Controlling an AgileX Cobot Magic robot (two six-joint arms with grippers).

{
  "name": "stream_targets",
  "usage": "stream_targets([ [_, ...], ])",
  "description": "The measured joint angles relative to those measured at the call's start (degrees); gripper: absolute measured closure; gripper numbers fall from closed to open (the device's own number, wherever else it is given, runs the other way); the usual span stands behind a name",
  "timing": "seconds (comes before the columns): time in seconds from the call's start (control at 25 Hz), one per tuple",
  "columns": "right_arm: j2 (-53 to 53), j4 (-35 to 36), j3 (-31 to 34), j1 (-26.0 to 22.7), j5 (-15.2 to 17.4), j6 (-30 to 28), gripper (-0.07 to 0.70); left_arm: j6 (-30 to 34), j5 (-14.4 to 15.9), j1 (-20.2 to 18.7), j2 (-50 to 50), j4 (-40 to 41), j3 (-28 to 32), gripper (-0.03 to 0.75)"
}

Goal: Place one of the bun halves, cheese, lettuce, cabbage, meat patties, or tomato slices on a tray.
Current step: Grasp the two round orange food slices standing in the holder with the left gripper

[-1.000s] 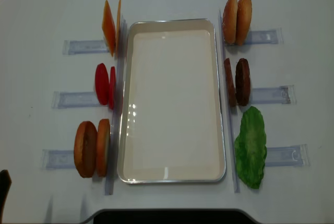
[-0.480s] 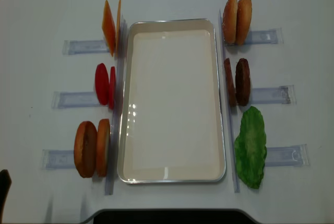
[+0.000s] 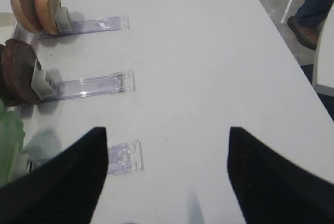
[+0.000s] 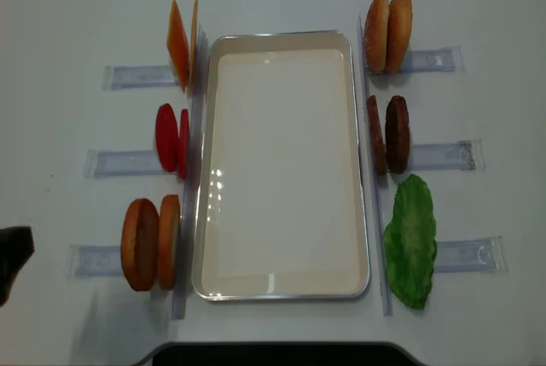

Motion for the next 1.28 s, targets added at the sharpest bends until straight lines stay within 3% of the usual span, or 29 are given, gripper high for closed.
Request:
stream_targets([
  [0.76, 0.0, 0.0, 0.0, 0.0, 0.0, 0.0, 0.166, 0.3, 3.2, 0.0, 46.8, -2.3, -24.1, 0.024],
  [1.28, 0.0, 0.0, 0.0, 0.0, 0.0, 0.0, 0.166, 4.4, 3.8, 0.0, 50.6, -6.8, -26.3, 0.024],
])
